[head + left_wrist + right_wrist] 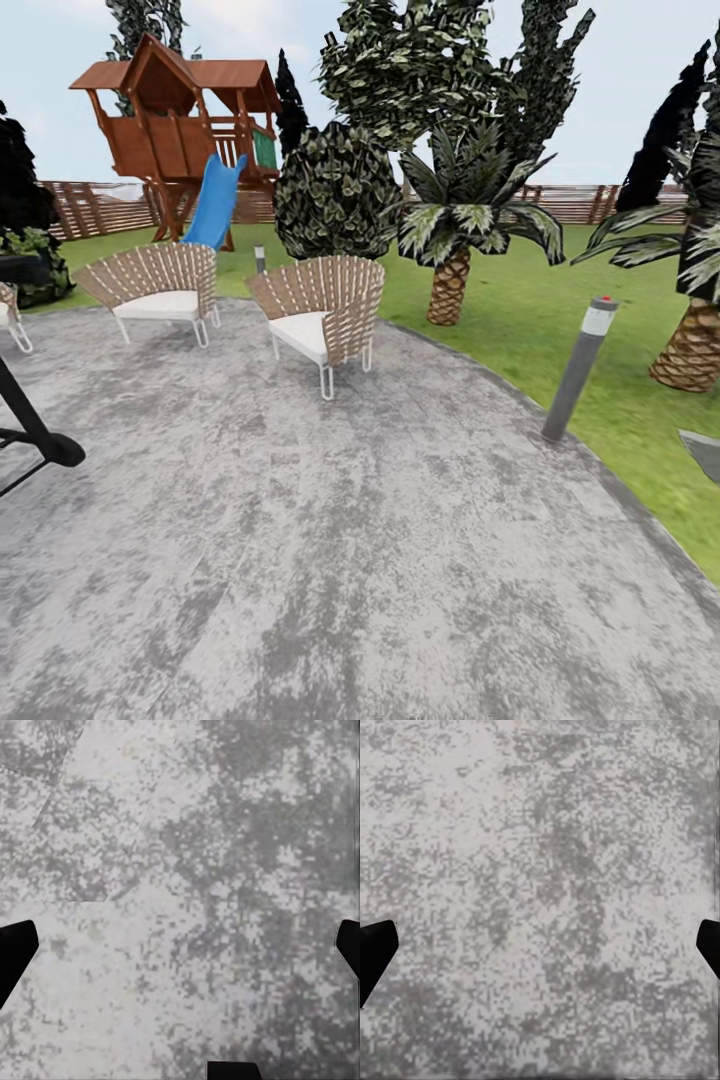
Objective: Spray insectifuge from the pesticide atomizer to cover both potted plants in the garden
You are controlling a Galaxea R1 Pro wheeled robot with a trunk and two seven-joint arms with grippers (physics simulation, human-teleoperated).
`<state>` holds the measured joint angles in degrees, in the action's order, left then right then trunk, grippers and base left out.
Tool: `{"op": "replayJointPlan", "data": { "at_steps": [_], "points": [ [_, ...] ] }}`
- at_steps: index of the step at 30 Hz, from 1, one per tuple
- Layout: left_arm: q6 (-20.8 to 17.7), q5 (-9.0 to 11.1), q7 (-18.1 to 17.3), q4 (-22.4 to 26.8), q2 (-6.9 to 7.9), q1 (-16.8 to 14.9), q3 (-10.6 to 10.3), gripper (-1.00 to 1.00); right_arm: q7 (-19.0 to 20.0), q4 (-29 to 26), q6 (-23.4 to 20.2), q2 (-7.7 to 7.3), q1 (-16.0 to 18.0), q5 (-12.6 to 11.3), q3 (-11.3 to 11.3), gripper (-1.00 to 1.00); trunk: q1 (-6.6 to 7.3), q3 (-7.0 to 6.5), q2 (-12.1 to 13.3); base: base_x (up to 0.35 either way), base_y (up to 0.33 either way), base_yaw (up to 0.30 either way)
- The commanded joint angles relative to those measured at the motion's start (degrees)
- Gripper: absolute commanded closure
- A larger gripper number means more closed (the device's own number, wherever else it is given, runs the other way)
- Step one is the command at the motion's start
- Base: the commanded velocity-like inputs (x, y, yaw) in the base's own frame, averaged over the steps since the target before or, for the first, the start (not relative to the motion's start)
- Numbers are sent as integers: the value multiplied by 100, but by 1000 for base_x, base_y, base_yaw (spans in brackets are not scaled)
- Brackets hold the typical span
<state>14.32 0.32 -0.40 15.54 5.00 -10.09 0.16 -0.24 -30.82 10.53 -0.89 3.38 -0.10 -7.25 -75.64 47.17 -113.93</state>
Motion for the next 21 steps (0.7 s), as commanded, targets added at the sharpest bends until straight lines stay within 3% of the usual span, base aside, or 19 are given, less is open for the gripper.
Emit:
{"op": "replayJointPlan", "data": {
  "at_steps": [1,17,21],
  "points": [
    [18,3,-4,-1,1,-1,1,-100,-2,6,19,1,5,-2,-4,-100,-22,23,-43,0,0,-300],
    [18,3,-4,-5,1,-1,1,-100,-2,6,19,1,5,2,-4,-100,-373,310,-685,0,0,-300],
    [18,3,-4,-6,4,0,1,-100,-2,6,19,1,5,2,-4,-100,-373,310,-685,0,0,-300]
  ]
}}
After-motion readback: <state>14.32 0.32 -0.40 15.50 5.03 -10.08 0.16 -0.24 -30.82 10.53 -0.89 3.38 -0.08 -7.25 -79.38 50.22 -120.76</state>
